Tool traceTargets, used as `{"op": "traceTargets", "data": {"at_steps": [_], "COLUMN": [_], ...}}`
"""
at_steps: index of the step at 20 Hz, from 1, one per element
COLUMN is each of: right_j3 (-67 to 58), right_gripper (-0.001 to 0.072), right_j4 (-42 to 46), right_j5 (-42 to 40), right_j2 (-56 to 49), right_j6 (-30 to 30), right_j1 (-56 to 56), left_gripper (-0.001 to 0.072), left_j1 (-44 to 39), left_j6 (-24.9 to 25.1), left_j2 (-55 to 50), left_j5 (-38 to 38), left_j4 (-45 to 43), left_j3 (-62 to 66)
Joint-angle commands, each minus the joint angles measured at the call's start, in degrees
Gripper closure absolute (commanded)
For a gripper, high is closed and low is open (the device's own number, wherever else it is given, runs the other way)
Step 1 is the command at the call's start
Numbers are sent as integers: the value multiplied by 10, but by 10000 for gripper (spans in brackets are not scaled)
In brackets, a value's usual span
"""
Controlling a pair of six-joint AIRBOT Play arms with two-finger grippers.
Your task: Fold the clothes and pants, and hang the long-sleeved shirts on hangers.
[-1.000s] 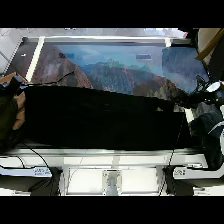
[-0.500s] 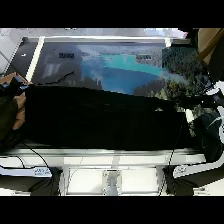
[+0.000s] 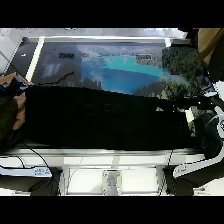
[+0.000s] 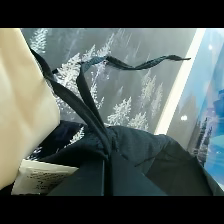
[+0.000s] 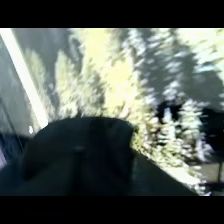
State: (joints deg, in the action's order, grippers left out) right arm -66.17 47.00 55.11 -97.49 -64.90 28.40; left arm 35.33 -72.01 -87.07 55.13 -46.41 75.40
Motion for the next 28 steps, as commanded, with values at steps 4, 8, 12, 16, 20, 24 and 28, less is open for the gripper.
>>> {"op": "traceTargets", "data": {"at_steps": [4,8,12,16,20,24,28], "right_j3": [-1,-42,-113,-160,-163,-148,-96], "right_gripper": [706,706,705,706,706,706,706], "right_j4": [-54,-46,-40,46,109,108,108], "right_j5": [58,99,188,236,269,289,242], "right_j2": [16,96,203,314,364,308,210], "right_j6": [46,43,10,-54,-110,-143,-146], "right_j1": [2,13,45,55,55,55,55], "left_gripper": [687,687,688,687,688,687,687], "left_j1": [0,7,31,67,71,23,-20], "left_j6": [0,0,1,5,4,7,9], "left_j2": [0,18,72,119,122,96,49], "left_j5": [0,-1,-2,-2,4,1,-14], "left_j4": [0,4,4,4,5,-2,-7], "left_j3": [0,2,2,2,2,2,2]}}
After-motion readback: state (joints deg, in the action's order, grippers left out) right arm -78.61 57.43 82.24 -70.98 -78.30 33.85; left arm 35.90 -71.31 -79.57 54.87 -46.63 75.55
